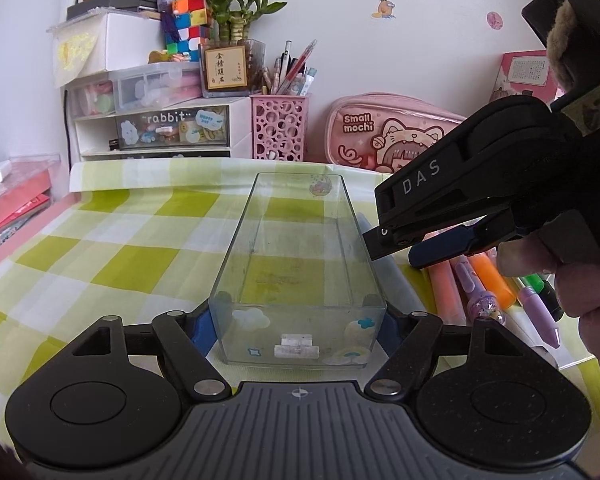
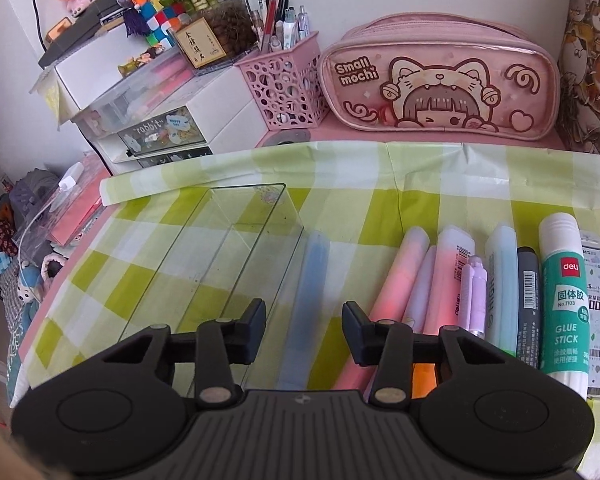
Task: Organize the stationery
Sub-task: 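Move the right tool to the pale blue highlighter and grasp it, then lift the pale blue highlighter and lower it into the clear tray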
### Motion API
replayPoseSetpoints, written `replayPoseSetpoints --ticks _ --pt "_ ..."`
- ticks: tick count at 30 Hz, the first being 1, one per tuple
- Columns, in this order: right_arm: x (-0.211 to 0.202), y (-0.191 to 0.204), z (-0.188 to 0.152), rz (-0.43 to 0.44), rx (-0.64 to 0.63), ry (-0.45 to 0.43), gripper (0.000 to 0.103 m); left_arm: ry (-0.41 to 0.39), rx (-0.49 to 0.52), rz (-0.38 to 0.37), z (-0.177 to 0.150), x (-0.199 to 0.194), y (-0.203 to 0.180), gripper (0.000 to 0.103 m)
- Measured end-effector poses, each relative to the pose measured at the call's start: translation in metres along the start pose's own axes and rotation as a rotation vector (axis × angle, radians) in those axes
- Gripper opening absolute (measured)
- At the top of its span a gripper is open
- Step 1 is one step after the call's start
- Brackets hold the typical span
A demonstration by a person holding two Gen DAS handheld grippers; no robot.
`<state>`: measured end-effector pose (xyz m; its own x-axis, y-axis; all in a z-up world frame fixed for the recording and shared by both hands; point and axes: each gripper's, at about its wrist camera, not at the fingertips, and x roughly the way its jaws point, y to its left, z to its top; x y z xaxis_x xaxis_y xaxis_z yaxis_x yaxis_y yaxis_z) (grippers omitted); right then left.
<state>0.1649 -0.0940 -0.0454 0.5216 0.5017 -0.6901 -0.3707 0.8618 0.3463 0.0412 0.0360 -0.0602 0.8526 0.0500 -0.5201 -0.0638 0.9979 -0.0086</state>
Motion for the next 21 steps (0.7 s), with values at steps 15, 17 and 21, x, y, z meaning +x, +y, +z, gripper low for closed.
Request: replayPoseSetpoints --ticks 15,17,21 --pt "-0.004 -0.001 0.008 -0.033 0.019 0.001 0.015 -0.019 -0.013 0.021 -0.006 -0.010 -0.001 0.073" --pt "-0.010 -0.003 0.012 -0.023 0.039 -0.008 0.015 -0.019 -0.012 0.023 -0.007 -0.011 -0.002 0.073" --pt "-0.024 -0.003 0.021 -0.010 0.064 -0.038 0.015 -0.020 -0.004 0.022 -0.009 -0.012 -0.004 0.073"
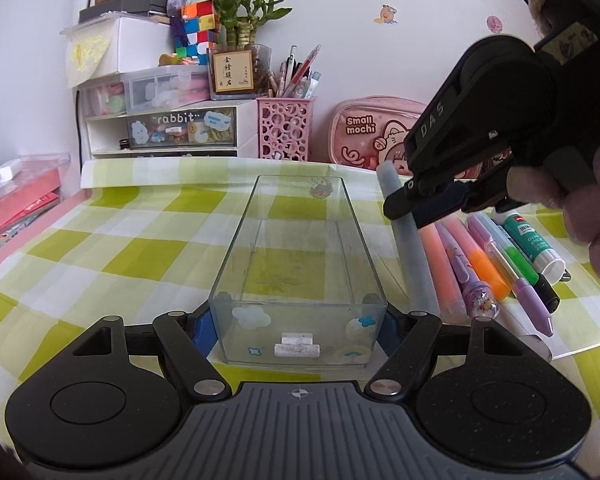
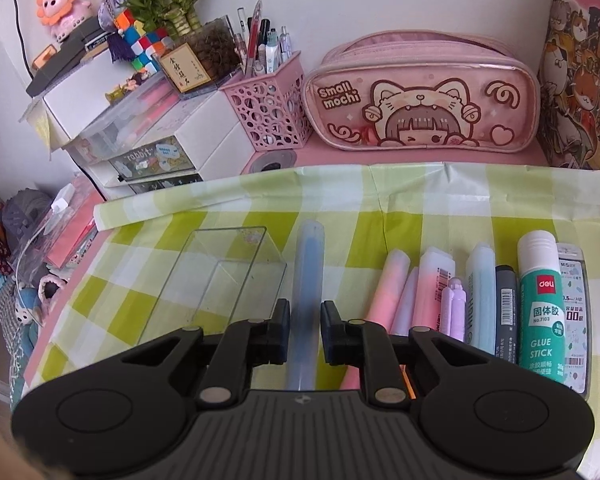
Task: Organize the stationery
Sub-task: 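Lift the pale blue highlighter and lower it into the clear tray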
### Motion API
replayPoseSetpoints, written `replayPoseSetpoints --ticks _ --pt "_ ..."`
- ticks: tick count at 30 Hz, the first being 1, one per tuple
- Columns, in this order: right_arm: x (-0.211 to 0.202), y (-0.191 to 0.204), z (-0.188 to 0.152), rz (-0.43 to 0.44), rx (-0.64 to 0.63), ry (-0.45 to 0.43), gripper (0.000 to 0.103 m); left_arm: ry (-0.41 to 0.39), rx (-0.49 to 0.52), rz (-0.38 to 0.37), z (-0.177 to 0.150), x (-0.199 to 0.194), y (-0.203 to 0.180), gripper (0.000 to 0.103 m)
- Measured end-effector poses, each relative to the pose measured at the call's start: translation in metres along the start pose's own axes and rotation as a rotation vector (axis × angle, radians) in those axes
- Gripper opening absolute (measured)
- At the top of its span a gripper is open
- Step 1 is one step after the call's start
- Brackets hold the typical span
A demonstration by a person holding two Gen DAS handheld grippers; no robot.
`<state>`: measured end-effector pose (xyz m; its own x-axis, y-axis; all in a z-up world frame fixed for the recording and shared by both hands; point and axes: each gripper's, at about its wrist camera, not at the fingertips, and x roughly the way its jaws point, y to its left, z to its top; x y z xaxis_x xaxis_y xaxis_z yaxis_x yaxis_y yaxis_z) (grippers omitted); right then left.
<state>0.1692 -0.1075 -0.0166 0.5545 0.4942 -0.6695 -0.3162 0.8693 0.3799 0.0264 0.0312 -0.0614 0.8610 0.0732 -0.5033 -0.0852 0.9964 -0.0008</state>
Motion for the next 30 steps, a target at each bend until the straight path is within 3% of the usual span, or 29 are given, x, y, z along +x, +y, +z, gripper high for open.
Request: replayPoseSetpoints --ticks 15,18,21,26,30 --pt "-0.077 0.020 0.034 0.112 -0.051 -0.146 0.013 -0.004 0.004 0.004 -0.001 0.000 -0.001 0.073" --pt "-0.079 0.031 0.037 0.160 -0.074 -0.120 0.013 -0.008 0.005 0.008 -0.002 -0.001 -0.002 0.073" --pt "-0.061 0.045 0.035 0.198 -0.098 -0.036 0.013 -0.012 0.001 0.012 -0.003 -0.002 -0.003 0.073" --pt "-0.016 0.058 0.027 0.188 -0.095 0.097 0.013 -0.015 0.000 0.012 -0.004 -0.003 -0.003 0.073" --pt "0.008 0.059 0.024 0.186 -0.067 0.150 0.013 -0.018 -0.002 0.010 -0.004 -0.003 -0.002 0.073"
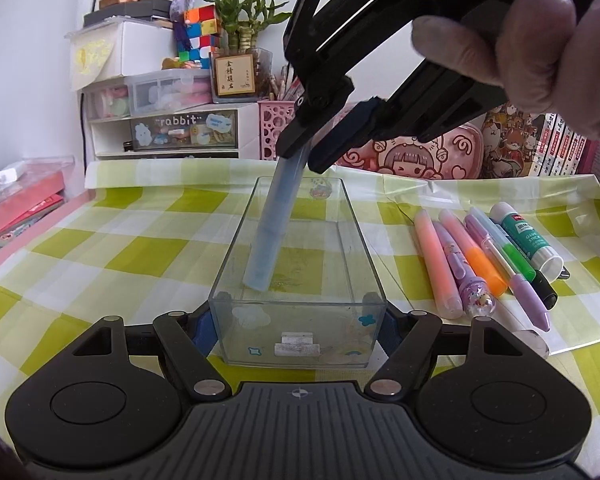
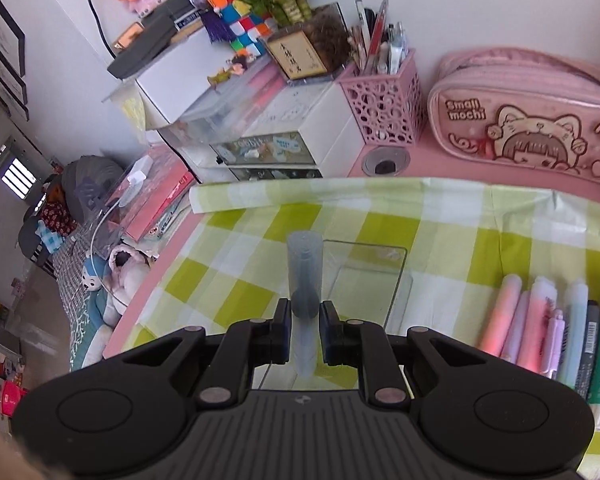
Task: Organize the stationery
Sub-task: 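Lift the pale blue highlighter and lower it into the clear tray, then open the right tool, withdraw, and grasp the pink highlighter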
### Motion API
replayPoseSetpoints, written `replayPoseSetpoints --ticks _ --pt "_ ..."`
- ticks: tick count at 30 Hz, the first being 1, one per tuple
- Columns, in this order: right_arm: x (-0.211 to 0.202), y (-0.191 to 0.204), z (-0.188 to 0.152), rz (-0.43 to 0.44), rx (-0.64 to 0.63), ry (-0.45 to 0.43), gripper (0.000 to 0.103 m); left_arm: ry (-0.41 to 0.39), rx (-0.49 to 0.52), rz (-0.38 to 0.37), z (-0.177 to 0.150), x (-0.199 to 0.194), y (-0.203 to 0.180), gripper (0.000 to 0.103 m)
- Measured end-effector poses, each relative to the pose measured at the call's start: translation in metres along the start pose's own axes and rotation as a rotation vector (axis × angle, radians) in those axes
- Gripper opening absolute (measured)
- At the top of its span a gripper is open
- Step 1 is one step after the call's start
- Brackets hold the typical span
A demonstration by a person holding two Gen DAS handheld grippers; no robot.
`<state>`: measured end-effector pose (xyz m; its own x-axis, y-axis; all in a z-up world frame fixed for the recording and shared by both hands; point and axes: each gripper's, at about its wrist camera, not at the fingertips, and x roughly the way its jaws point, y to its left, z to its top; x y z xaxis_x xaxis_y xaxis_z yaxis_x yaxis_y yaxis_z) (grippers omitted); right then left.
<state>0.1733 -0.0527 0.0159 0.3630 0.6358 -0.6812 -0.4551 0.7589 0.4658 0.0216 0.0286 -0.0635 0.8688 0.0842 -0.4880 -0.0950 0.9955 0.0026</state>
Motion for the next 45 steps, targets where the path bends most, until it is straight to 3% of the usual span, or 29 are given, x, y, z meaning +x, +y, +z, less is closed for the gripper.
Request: replayPoseSetpoints --ticks 13,20,27,34,40,45 --pt "0.054 -0.012 0.003 -0.084 0.106 0.150 0.012 -0.010 -0.006 -0.005 -0.002 -0.001 0.001 0.073" --pt "0.062 -0.017 0.009 -0.047 0.227 0.148 0.012 -0.010 -0.011 -0.004 -0.002 -0.001 0.003 0.073" --pt "0.049 -0.014 0.010 -0.049 0.196 0.117 0.018 -0.008 -0.009 -0.005 -0.001 0.000 0.003 0.073" --pt "0.006 -0.019 0.000 -0.046 0.151 0.015 0.034 -0.007 -0.003 -0.010 -0.001 0.001 0.003 0.073" --pt "-0.034 -0.049 -0.026 -0.164 0.144 -0.081 0.037 0.003 0.000 -0.018 0.002 0.002 0.003 0.073" --pt "-0.036 -0.069 -0.048 -0.172 0.205 -0.131 0.037 -0.021 0.029 -0.028 0.005 0.002 0.000 0.073"
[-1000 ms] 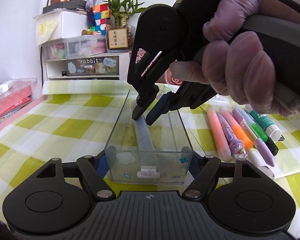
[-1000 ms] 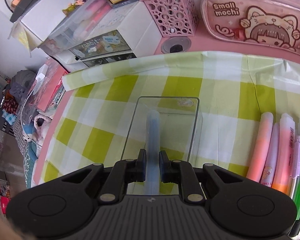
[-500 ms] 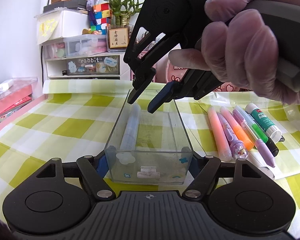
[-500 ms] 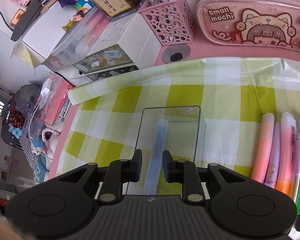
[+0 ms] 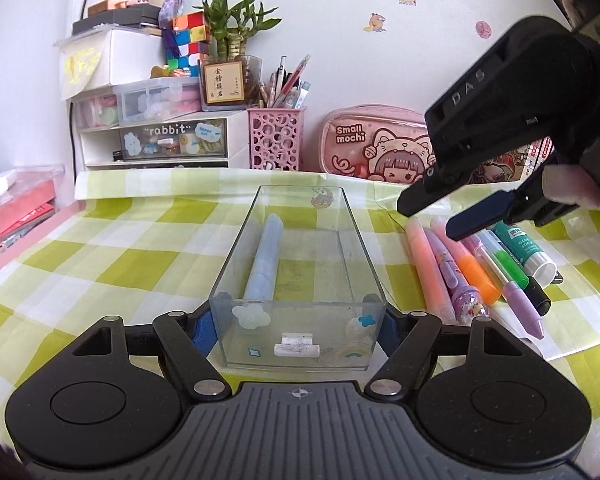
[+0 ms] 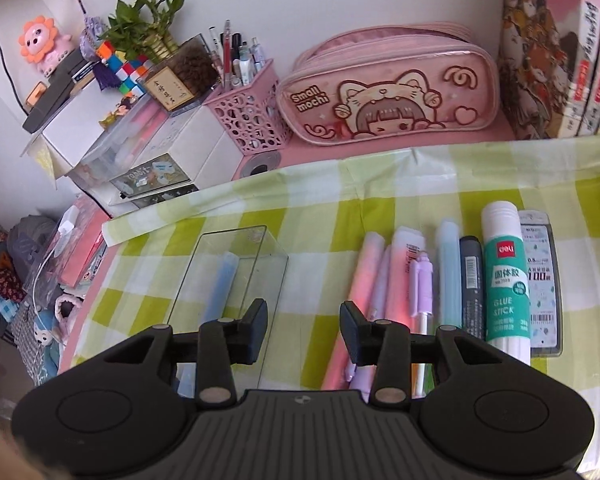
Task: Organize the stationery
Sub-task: 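Open the right tool, withdraw, and grasp the pink highlighter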
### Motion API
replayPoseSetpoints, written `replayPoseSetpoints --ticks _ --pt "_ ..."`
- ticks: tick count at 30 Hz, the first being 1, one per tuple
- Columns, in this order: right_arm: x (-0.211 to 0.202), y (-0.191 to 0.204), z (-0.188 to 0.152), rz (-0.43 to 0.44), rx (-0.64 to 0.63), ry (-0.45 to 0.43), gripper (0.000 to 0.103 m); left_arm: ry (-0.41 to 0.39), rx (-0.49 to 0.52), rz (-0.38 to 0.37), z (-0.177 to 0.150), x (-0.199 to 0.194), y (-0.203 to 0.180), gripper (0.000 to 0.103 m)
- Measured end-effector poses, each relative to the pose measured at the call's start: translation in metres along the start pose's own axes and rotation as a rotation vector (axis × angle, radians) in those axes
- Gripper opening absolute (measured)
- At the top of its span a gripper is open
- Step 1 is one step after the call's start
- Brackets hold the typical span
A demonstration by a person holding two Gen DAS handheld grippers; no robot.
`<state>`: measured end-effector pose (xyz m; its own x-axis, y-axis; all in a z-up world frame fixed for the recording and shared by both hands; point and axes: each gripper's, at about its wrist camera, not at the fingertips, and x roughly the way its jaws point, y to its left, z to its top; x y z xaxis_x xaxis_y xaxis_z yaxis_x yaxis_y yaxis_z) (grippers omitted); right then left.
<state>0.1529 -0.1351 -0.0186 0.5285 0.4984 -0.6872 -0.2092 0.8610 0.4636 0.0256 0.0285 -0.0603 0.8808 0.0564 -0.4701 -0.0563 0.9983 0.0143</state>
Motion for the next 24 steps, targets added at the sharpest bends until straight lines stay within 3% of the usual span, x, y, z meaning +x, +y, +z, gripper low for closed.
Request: replayPoseSetpoints --ticks 12,21,23,24 --pt "0.023 -0.008 -0.021 0.025 0.070 -0.055 0.037 0.029 0.007 -0.011 0.003 0.009 0.001 0.073" --pt "0.041 0.015 -0.019 -0.112 -0.098 -0.097 0.030 0.025 0.015 -0.014 0.002 0.009 0.000 0.073" --pt "0.044 0.019 -0.020 -0.162 -0.147 -0.110 0.019 0.027 0.019 -0.013 0.003 0.009 -0.001 0.073" --pt "0.044 0.020 -0.021 -0.173 -0.162 -0.114 0.018 0.028 0.021 -0.012 0.003 0.010 -0.001 0.073"
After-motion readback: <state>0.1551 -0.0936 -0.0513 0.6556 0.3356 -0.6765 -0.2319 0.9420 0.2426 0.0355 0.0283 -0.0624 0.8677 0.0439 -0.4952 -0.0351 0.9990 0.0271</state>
